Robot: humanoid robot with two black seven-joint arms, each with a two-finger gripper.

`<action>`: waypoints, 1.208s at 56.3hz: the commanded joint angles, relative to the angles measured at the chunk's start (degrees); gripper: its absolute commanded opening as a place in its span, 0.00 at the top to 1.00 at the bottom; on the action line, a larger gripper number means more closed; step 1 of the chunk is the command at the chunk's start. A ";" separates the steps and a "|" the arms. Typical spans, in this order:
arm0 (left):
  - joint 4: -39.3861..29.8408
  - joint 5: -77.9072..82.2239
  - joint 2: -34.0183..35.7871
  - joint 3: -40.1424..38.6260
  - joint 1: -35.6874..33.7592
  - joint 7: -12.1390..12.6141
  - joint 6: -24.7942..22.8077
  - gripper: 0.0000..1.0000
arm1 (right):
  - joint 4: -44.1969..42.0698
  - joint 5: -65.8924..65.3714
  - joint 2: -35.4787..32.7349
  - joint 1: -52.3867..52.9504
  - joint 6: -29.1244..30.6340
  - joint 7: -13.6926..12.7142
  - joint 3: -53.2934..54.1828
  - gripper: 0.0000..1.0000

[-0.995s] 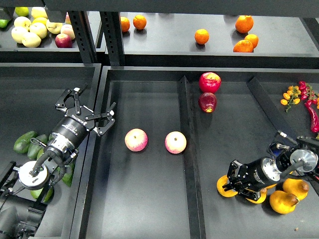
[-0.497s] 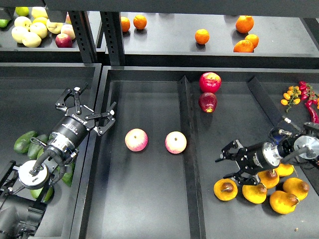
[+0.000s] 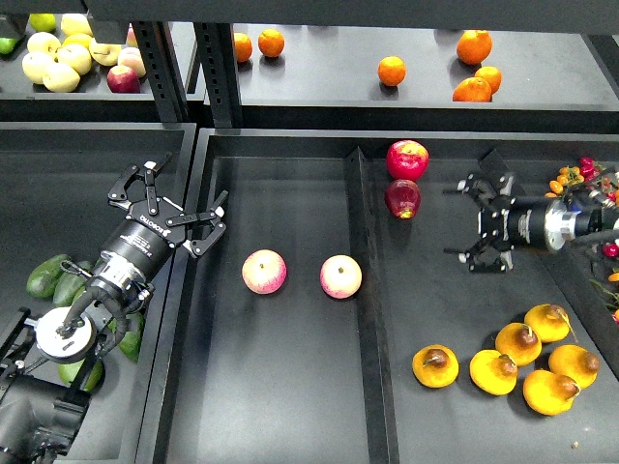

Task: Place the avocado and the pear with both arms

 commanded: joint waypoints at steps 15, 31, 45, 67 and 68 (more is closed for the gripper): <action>0.28 -0.12 0.00 0.01 -2.25 -0.43 -0.22 0.01 | 1.01 0.13 9.33 -13.89 0.00 0.00 19.06 0.01; 1.51 -0.12 0.00 0.10 -4.19 -0.87 -0.30 0.01 | 0.57 0.04 15.40 -16.27 0.00 17.10 21.25 0.00; 3.09 -1.17 0.00 0.80 -5.16 -1.05 -0.48 0.01 | 0.57 -6.11 21.99 -20.23 0.00 18.95 31.63 0.00; 5.55 -2.49 0.00 1.77 -6.39 -2.10 -2.24 0.01 | -0.66 -18.32 24.90 -21.46 0.00 19.30 43.85 0.00; 5.72 -2.75 0.00 1.86 -6.39 -2.28 -2.24 0.01 | -0.75 -18.68 24.90 -21.46 0.00 19.21 43.93 0.00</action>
